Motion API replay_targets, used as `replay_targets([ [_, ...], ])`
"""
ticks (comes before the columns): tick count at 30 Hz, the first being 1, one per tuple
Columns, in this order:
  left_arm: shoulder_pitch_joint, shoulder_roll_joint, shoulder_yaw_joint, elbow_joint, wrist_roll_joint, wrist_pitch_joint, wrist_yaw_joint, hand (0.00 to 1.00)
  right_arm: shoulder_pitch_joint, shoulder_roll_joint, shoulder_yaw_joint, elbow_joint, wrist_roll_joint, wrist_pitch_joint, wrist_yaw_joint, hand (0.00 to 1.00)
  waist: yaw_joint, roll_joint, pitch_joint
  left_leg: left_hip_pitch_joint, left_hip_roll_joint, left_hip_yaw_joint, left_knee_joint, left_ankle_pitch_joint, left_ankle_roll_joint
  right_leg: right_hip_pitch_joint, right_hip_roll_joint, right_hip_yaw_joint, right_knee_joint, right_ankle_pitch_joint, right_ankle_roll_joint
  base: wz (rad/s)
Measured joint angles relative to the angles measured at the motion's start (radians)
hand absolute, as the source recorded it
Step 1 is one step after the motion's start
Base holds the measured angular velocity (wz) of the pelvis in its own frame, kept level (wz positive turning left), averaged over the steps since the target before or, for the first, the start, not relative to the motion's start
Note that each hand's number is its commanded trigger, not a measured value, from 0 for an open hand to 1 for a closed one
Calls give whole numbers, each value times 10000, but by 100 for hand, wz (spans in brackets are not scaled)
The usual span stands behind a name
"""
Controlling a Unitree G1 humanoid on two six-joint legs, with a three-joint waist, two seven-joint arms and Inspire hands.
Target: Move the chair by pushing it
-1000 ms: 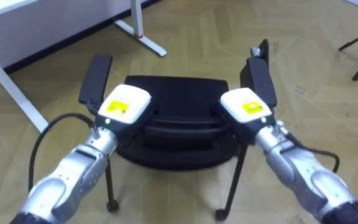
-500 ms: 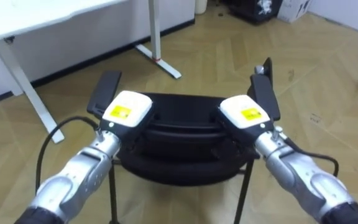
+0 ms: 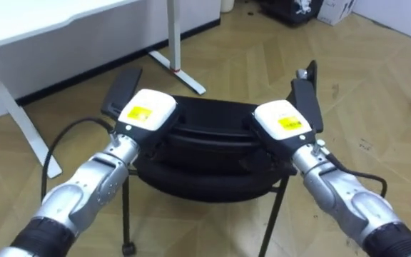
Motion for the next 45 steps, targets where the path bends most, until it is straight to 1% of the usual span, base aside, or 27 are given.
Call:
replay_targets([
  [1,-30,61,0,68,-5,-44,3,100,1,129,0,41,-73,79,-49,100,-86,43,24,102,33,-214,-2,-103,-77,-370,32,20,-663,-83,13,39],
  [3,-48,148,1,58,-19,-55,64,100,-6,221,0,31,-135,108,-105,100,-220,5,7,116,67,-557,24,-248,-248,-803,20,38,-2234,-32,13,53],
  [4,-46,150,-2,65,-11,-53,121,100,-7,242,0,17,-173,106,-114,100,-301,-9,-3,187,159,-698,21,-348,-385,-853,15,28,-3475,196,9,53],
  [5,-30,160,-2,75,-12,-51,156,100,-7,243,35,2,-196,97,-132,100,-293,-50,-28,317,202,-891,41,-491,-570,-751,38,35,-4749,645,6,58],
  [6,29,182,2,110,-15,-34,208,100,-9,256,75,40,-205,97,-139,100,-298,-37,-124,440,382,-1129,211,-659,-828,-529,215,-103,-5021,1230,-151,37],
  [7,41,178,1,96,-15,-23,211,100,-11,254,81,51,-202,94,-138,100,-274,-41,-166,501,519,-1144,283,-738,-960,-412,362,-157,-5035,1332,-327,25],
  [8,42,164,3,83,-20,-3,237,100,-95,255,83,110,-196,95,-139,100,-144,49,-163,646,730,-1224,333,-890,-1209,-237,599,-316,-4943,1159,-547,6],
  [10,7,128,119,135,-6,53,371,100,-437,250,150,207,-202,91,-75,100,-48,40,-165,796,983,-1243,137,-940,-1473,-204,748,-485,-4712,886,-819,11],
  [11,20,40,237,139,-6,135,475,100,-601,245,152,234,-204,92,11,100,-2,19,-152,886,1091,-1240,-24,-899,-1650,-204,834,-560,-4550,610,-918,21],
  [13,-2,12,332,104,-21,188,610,100,-770,224,152,217,-202,92,24,100,-51,12,-141,776,1304,-1162,464,-838,-1766,-157,846,-809,-4247,167,-1056,31],
  [16,-70,6,375,168,-49,283,737,100,-1096,234,305,421,-122,86,109,100,47,-82,-88,2,1705,-1222,2467,-399,-1560,88,851,-1114,-3451,-716,-1317,26],
  [17,-73,-41,365,249,-137,340,851,100,-1186,236,348,533,-75,48,109,100,38,-69,-71,-321,1792,-1439,3287,-23,-1478,305,849,-1337,-3268,-1020,-1415,32],
  [18,-89,-91,356,346,-147,339,926,100,-1189,234,345,575,-72,37,104,100,5,-38,-37,-468,1797,-1626,3642,208,-1462,487,848,-1493,-3239,-1150,-1459,40],
  [20,-83,-242,339,602,-149,344,1233,100,-1188,237,347,660,-79,6,100,100,59,-138,73,-811,1791,-1890,4535,1194,-1393,920,871,-1695,-3170,-1552,-1505,35],
  [21,-65,-267,337,638,-155,347,1310,100,-1193,233,347,653,-100,5,100,100,74,-152,86,-970,1789,-1951,4712,1481,-1374,984,865,-1778,-3188,-1605,-1538,22],
  [22,-44,-304,338,683,-194,354,1412,100,-1214,202,347,657,-131,6,99,100,67,-133,92,-1207,1800,-2031,5013,1977,-1333,1079,852,-1919,-3206,-1681,-1622,16],
  [23,55,-322,326,711,-236,377,1501,100,-1277,197,377,653,-144,6,102,100,106,-132,93,-1336,1798,-1992,5094,2179,-1351,1153,851,-1930,-3223,-1756,-1644,13],
  [25,89,-389,331,655,-235,483,1588,100,-1337,149,384,620,-154,6,121,100,192,-138,92,-1623,1757,-1718,5035,2148,-1325,1178,822,-1948,-3231,-1839,-1691,-1],
  [27,125,-510,332,664,-229,589,1696,100,-1385,96,452,713,-83,2,120,100,303,-128,96,-1802,1671,-1665,4751,2027,-1290,1353,821,-1964,-3369,-1859,-1704,-1],
  [30,315,-608,307,642,-96,756,1705,100,-1360,185,616,953,-6,-5,119,100,276,-173,85,-1898,1345,-1252,3240,1862,-1289,1925,834,-2133,-3812,-1881,-1598,10],
  [32,412,-591,307,332,-95,916,1708,100,-1354,167,696,954,-9,-8,108,100,260,-138,61,-1928,942,-1092,1486,1903,-1282,2081,843,-2147,-3907,-1927,-1489,0],
  [33,439,-592,307,285,-95,941,1707,100,-1354,167,695,957,-8,-8,102,100,257,-129,56,-1914,810,-1088,1013,1962,-1326,2121,845,-2154,-3909,-1951,-1451,0],
  [34,515,-598,306,127,-93,1050,1681,100,-1355,169,697,963,-7,-7,92,100,268,-111,54,-1825,580,-1019,183,2138,-1363,2187,857,-2157,-3912,-2017,-1370,-3],
  [35,635,-583,305,-63,-91,1162,1672,100,-1347,185,714,964,-1,-7,83,100,271,-112,38,-1732,344,-943,-240,2485,-1029,2253,871,-2145,-3902,-2116,-1291,-4],
  [38,687,-491,294,-343,67,1368,1617,100,-1342,300,710,1005,-1,21,-29,100,280,-378,-29,-1654,81,-998,-321,2464,-991,2426,841,-2205,-4245,-2113,-1097,11],
  [41,706,-465,350,-452,67,1395,1364,100,-1349,322,712,974,-76,46,-101,100,348,-406,-56,-1586,-70,-961,-335,2400,-907,2600,763,-2209,-4466,-2120,-940,10],
  [45,787,-368,367,-788,56,1515,1077,100,-1371,302,725,941,-62,46,-100,100,476,-534,-76,-1540,-210,-941,-304,2217,-866,2797,675,-2348,-4606,-2192,-867,10],
])
